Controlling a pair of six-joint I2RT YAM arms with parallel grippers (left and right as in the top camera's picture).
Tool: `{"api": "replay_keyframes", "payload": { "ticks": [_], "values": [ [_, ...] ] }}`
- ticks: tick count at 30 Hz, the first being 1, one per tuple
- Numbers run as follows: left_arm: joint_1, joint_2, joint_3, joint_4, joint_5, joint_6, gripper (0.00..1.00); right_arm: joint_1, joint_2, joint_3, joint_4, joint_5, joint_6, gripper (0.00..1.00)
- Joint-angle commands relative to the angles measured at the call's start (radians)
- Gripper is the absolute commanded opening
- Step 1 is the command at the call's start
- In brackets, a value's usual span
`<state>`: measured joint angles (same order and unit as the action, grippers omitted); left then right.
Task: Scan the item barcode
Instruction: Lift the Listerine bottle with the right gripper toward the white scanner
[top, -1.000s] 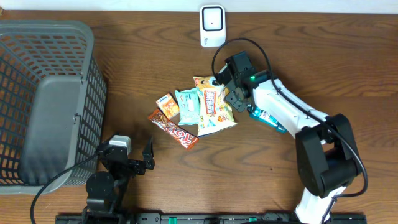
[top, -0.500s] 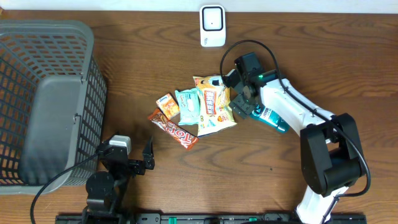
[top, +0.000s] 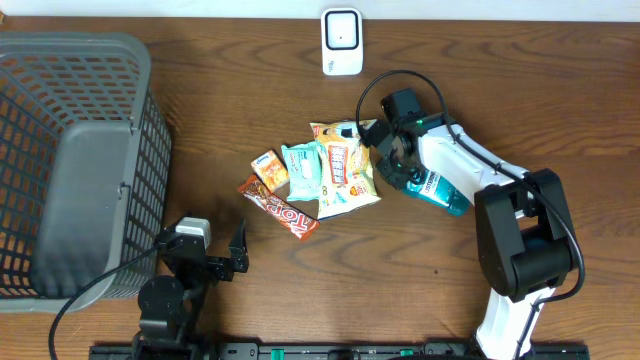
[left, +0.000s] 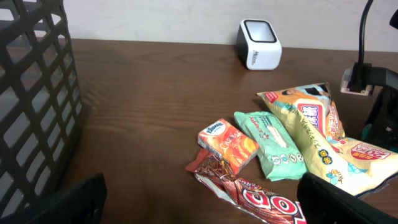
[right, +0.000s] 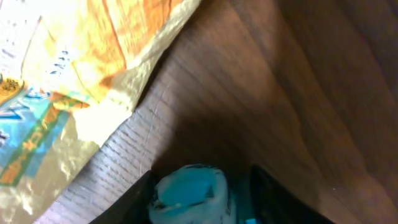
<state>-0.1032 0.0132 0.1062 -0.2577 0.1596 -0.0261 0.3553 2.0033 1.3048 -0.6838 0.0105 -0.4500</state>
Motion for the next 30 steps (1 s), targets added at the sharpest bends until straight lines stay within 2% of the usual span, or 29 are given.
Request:
{"api": "replay_keyframes", "payload": {
  "ticks": [1,3,5,10,14,24,30],
  "values": [
    [-0.005,-0.003,-0.022,-0.008,0.013,-0.002,0.98,-0.001,0.032,-0.013,-0.004,0.034,-0.003,0.34],
    [-0.005,-0.003,-0.022,-0.008,0.013,-0.002,0.98,-0.001,0.031,-0.006,-0.004,0.035,0.005,0.24],
    [-0.005,-0.003,-0.022,-0.008,0.013,-0.002,0.98,0.0,0.031,0.017,-0.004,0.035,0.032,0.19],
    [-0.005,-0.003,-0.022,-0.008,0.013,-0.002,0.98,0.0,0.023,0.117,-0.059,0.027,0.069,0.18],
    [-0.005,-0.003,-0.022,-0.008,0.013,-0.002,0.98,0.0,0.003,0.201,-0.126,-0.008,0.08,0.11],
    [-0.005,-0.003,-0.022,-0.008,0.013,-0.002,0.98,0.0,-0.048,0.374,-0.251,-0.338,0.079,0.13],
    [-0.005,-0.003,-0.022,-0.008,0.013,-0.002,0.98,0.0,-0.124,0.383,-0.251,-0.361,0.079,0.13]
  ]
}}
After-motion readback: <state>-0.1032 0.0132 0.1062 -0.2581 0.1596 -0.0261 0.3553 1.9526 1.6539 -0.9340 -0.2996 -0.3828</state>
